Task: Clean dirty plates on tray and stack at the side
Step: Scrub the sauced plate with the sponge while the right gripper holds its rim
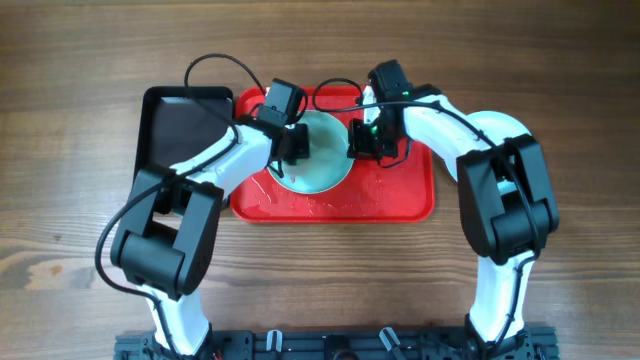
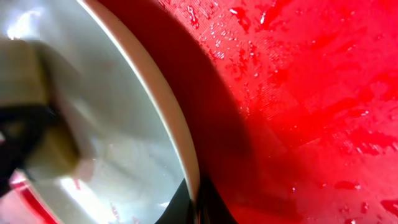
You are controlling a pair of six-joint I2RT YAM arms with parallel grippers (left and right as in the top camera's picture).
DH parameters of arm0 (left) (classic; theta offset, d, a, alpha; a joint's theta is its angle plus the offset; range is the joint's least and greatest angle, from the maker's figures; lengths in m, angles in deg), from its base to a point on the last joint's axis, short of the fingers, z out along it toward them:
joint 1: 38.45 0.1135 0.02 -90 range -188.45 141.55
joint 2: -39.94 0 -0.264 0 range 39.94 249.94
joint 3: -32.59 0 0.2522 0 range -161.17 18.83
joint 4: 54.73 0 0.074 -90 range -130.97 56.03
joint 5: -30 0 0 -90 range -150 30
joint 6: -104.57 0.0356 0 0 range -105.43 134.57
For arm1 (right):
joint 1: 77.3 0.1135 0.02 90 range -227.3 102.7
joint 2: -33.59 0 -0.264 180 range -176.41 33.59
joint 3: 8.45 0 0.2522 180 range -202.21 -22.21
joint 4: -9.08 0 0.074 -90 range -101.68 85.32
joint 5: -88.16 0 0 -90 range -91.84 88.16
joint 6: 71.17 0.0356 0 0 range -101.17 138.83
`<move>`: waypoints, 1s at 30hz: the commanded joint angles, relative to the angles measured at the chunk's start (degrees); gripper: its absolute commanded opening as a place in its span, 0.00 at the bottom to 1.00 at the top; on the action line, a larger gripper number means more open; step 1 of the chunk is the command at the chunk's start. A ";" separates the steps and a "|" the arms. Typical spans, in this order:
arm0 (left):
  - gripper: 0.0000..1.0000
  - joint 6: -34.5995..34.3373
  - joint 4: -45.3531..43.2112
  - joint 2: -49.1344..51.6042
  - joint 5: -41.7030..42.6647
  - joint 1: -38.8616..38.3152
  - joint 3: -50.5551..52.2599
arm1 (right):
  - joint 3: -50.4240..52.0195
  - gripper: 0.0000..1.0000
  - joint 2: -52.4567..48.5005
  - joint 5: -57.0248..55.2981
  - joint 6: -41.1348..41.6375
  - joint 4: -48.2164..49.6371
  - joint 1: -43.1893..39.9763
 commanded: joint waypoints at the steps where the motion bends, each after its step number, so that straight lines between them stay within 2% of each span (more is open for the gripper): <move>1: 0.04 3.32 2.86 5.95 10.54 -0.48 4.61 | 3.91 0.04 -1.66 8.37 -1.05 2.95 -2.05; 5: 0.04 11.85 1.20 5.95 22.82 -0.68 4.61 | 5.29 0.04 -1.66 10.38 -1.20 3.98 -3.21; 8: 0.04 14.47 0.20 5.95 24.28 -0.87 4.61 | 5.29 0.04 -1.66 10.36 -1.22 4.26 -3.17; 10: 0.04 14.05 -2.25 5.95 21.77 -0.74 4.61 | 5.29 0.04 -1.66 10.36 -1.22 4.24 -2.99; 11: 0.04 12.09 -4.02 5.95 18.12 -0.76 4.61 | 5.29 0.04 -1.66 10.34 -1.25 4.20 -2.89; 12: 0.04 7.76 -8.22 5.95 9.51 -0.76 4.61 | 5.29 0.04 -1.66 10.27 -1.25 4.17 -2.58; 18: 0.04 2.75 -19.74 5.95 -7.96 -0.76 4.61 | 5.29 0.04 -1.66 9.88 -1.22 4.02 -2.54; 21: 0.04 -3.78 -19.39 5.95 -18.71 -0.76 4.61 | 5.29 0.04 -1.66 9.70 -1.18 4.04 -2.54; 23: 0.04 -12.09 -14.73 5.95 -28.26 -0.76 4.61 | 5.29 0.04 -1.66 9.68 -1.20 4.09 -2.54; 26: 0.04 -16.92 -8.04 5.95 -31.15 -0.76 4.61 | 5.29 0.04 -1.66 9.68 -1.20 4.09 -2.54; 30: 0.04 -16.00 0.66 5.95 -21.81 -0.76 4.61 | 5.29 0.04 -1.66 9.18 -0.81 4.17 -2.54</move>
